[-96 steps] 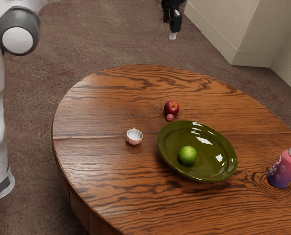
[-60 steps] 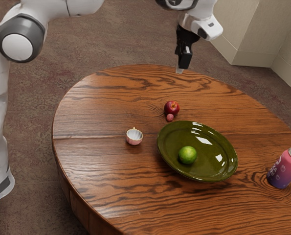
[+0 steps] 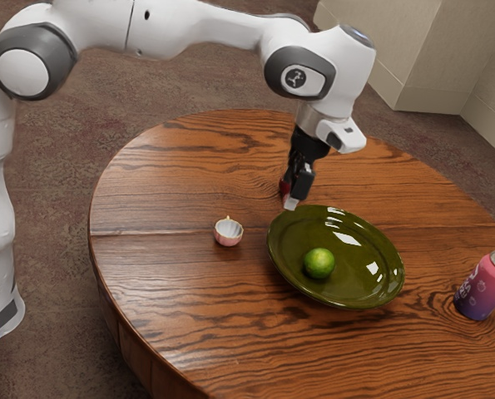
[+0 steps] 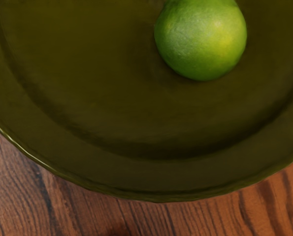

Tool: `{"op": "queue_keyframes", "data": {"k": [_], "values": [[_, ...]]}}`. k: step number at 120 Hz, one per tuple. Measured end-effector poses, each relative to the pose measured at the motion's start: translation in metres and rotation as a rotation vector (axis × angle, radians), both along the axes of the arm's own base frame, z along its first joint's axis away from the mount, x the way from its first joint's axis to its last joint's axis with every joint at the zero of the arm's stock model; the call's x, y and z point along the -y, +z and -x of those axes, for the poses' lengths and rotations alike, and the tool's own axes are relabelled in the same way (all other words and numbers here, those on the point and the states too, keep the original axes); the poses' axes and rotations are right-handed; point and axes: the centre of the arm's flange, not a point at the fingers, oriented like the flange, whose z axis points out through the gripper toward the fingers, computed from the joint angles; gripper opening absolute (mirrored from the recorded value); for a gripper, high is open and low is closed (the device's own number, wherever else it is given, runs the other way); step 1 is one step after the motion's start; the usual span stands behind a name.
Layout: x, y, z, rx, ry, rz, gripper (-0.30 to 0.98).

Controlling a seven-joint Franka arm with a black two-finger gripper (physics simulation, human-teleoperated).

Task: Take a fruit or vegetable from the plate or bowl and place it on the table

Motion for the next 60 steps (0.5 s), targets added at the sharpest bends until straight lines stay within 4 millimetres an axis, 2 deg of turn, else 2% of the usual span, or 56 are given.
{"op": "queue_keyframes", "data": {"k": [16,21,39,48,60], "values": [[0.046,0.005,0.001,0.060,-0.065,0.047,0.69],[0.056,0.004,-0.004,0.071,-0.080,0.065,0.69],[0.041,-0.013,-0.053,0.102,-0.074,0.126,0.69],[0.037,-0.019,-0.063,0.108,-0.075,0.129,0.69],[0.038,-0.025,-0.065,0.107,-0.084,0.126,0.69]]}}
